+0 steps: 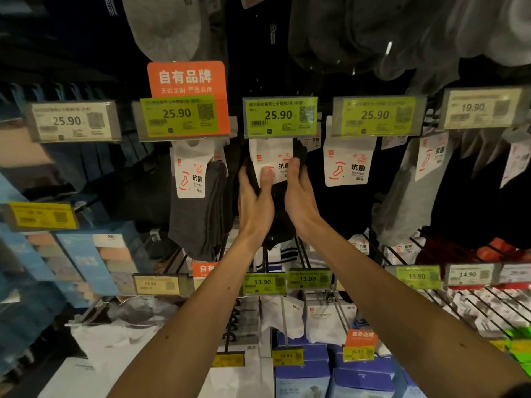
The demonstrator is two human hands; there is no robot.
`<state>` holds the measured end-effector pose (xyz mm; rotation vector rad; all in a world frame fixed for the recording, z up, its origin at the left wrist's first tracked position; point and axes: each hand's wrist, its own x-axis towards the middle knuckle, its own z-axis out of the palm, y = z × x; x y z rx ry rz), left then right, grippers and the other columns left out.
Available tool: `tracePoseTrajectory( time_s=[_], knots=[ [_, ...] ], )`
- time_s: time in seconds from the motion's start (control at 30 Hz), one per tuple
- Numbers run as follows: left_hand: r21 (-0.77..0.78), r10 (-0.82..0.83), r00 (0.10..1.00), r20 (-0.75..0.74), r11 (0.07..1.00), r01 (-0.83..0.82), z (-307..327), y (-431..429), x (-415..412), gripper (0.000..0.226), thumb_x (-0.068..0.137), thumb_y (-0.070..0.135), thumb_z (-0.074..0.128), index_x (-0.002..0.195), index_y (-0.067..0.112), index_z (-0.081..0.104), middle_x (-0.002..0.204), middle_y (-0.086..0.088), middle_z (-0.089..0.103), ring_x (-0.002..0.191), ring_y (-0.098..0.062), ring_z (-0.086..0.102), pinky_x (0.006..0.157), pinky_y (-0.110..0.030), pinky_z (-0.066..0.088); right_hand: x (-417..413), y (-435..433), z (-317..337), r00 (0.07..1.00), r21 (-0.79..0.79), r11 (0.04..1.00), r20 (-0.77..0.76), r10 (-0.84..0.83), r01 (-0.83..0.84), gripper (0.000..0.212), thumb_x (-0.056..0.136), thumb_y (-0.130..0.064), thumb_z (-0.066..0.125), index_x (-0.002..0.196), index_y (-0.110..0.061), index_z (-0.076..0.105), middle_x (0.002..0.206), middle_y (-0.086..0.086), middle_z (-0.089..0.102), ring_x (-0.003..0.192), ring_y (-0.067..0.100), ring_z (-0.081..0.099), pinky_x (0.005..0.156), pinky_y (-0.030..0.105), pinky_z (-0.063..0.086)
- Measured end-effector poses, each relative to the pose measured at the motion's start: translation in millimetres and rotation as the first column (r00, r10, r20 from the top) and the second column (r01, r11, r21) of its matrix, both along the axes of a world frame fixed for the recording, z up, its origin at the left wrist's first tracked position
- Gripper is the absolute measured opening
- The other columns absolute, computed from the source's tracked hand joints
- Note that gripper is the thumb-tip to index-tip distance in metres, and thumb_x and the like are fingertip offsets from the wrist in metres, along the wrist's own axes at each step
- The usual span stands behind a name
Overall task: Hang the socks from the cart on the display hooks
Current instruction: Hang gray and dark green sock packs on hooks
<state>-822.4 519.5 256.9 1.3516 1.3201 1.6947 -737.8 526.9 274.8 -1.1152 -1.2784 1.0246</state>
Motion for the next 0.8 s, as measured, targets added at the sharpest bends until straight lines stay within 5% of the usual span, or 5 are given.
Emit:
tracePoseTrajectory(
  time_s=[0.13, 0.33, 0.6, 0.67, 0.8],
  knots=[
    [-0.056, 0.009, 1.000, 0.023, 0.998, -0.007, -0.7, 18.6, 3.3, 0.070, 0.099, 0.059, 0.040, 0.157, 0.027, 0.017, 0.159, 0.002, 0.030, 0.146, -0.014, 0.027, 0.117, -0.026, 0.021, -7.0, 14.5, 0.5, 0.998, 0.033, 0.998, 0.037, -0.056, 0.055, 0.060, 0.106, -0.050, 0.022, 0.158, -0.019, 0.021, 0.158, 0.005, 0.037, 0.146, 0.023, 0.034, 0.111, 0.027, 0.027],
    [0.011, -0.006, 1.000, -0.008, 1.000, 0.006, -1.2, 25.4, 0.1, 0.052, 0.108, 0.034, 0.037, 0.155, 0.017, 0.023, 0.131, 0.015, 0.044, 0.121, 0.005, 0.040, 0.086, 0.005, 0.030, -8.6, 20.0, -8.7, 0.996, 0.121, 0.991, 0.066, -0.064, 0.056, 0.052, 0.108, -0.043, 0.026, 0.154, -0.020, 0.028, 0.152, 0.004, 0.045, 0.141, 0.018, 0.039, 0.104, 0.017, 0.027],
    [-0.005, -0.043, 0.994, -0.096, 0.999, 0.043, -11.0, -6.1, -2.7, 0.055, 0.108, 0.037, 0.032, 0.158, 0.020, 0.017, 0.153, 0.010, 0.037, 0.135, 0.001, 0.035, 0.102, -0.003, 0.027, -9.6, -5.3, -38.5, 0.973, 0.137, 0.987, 0.203, -0.107, 0.080, 0.070, 0.101, -0.061, 0.026, 0.159, -0.025, 0.013, 0.157, 0.003, 0.039, 0.144, 0.022, 0.036, 0.116, 0.031, 0.025],
    [-0.073, -0.074, 0.983, -0.168, 0.995, 0.062, -11.4, -28.6, -5.3, 0.060, 0.108, 0.040, 0.031, 0.160, 0.020, 0.009, 0.162, 0.004, 0.025, 0.147, -0.008, 0.024, 0.117, -0.019, 0.019, -8.3, -22.4, -50.3, 0.959, 0.131, 0.987, 0.258, -0.120, 0.088, 0.077, 0.096, -0.069, 0.025, 0.159, -0.028, 0.008, 0.159, 0.003, 0.035, 0.146, 0.024, 0.033, 0.120, 0.040, 0.023],
    [-0.164, -0.120, 0.924, -0.363, 0.984, 0.064, -6.5, -88.0, -31.0, 0.039, 0.103, 0.032, 0.050, 0.138, 0.017, 0.056, 0.133, 0.001, 0.061, 0.119, -0.009, 0.058, 0.104, -0.030, 0.045, 0.7, -68.4, -70.2, 0.981, 0.144, 0.985, 0.156, -0.119, 0.096, 0.070, 0.099, -0.059, 0.037, 0.156, -0.023, 0.020, 0.154, 0.002, 0.041, 0.141, 0.018, 0.040, 0.115, 0.041, 0.037]
  ],
)
